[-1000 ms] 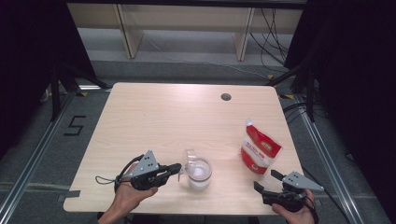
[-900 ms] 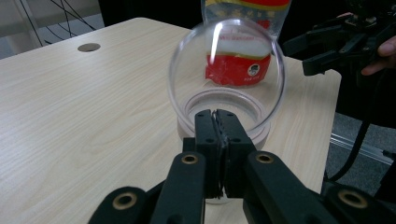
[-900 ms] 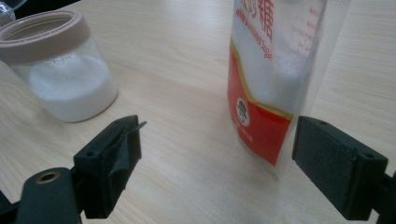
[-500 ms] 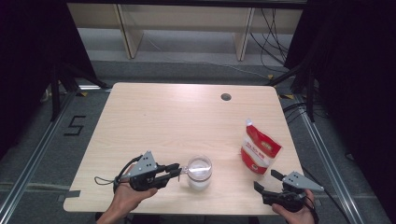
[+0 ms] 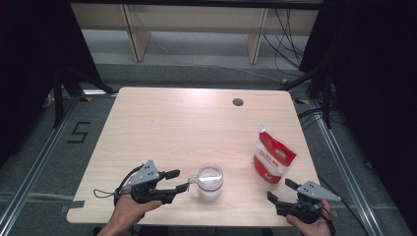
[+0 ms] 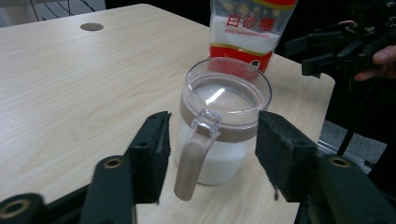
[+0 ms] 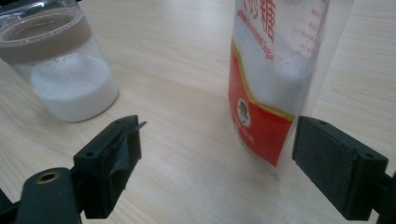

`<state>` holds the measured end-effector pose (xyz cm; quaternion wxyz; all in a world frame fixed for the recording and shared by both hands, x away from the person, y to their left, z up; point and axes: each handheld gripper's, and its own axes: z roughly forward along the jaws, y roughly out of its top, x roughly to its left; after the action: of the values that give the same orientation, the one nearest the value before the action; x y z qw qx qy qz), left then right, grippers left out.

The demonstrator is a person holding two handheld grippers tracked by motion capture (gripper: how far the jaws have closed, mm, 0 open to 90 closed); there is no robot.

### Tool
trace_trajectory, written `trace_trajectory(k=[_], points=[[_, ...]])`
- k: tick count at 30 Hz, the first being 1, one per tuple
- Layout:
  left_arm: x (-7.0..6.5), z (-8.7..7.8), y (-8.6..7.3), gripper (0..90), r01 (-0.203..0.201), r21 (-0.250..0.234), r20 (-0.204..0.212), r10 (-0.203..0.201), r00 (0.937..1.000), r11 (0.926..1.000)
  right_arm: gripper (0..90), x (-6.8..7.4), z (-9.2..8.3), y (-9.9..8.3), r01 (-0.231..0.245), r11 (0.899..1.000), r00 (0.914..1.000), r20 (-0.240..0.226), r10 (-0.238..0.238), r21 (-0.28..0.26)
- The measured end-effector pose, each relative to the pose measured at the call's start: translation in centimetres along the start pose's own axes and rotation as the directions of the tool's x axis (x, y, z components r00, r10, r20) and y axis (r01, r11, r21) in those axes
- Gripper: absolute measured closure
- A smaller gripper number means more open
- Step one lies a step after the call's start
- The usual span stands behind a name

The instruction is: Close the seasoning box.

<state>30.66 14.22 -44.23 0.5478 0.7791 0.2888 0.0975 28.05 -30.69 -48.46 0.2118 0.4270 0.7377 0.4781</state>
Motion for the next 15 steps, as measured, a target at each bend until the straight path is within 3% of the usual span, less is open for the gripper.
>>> trace_trajectory(k=[2, 11, 13, 15], points=[[0.0, -0.2, -0.1, 39.9, 0.015, 0.005, -0.007, -0.015, 0.9999, 0.9999, 16.3, 0.0, 0.0, 0.0, 0.001, 1.000, 1.0000, 0.000, -0.001, 0.001], [0.1, -0.6, -0.8, 30.4, 0.014, 0.018, -0.008, -0.013, 0.9999, 0.9997, 16.2, 0.1, 0.0, 0.0, -0.003, 1.000, 1.0000, -0.001, 0.003, 0.002], [0.1, -0.5, -1.1, 29.2, 0.010, 0.025, -0.005, -0.010, 0.9999, 0.9996, 16.2, 0.2, 0.0, 0.0, -0.022, 1.000, 0.9998, -0.005, 0.022, -0.007], [0.1, -0.5, -1.4, 28.1, 0.010, 0.033, -0.015, -0.009, 0.9998, 0.9994, 16.2, 0.1, -0.1, 0.0, -0.009, 1.000, 1.0000, 0.003, 0.009, 0.005]])
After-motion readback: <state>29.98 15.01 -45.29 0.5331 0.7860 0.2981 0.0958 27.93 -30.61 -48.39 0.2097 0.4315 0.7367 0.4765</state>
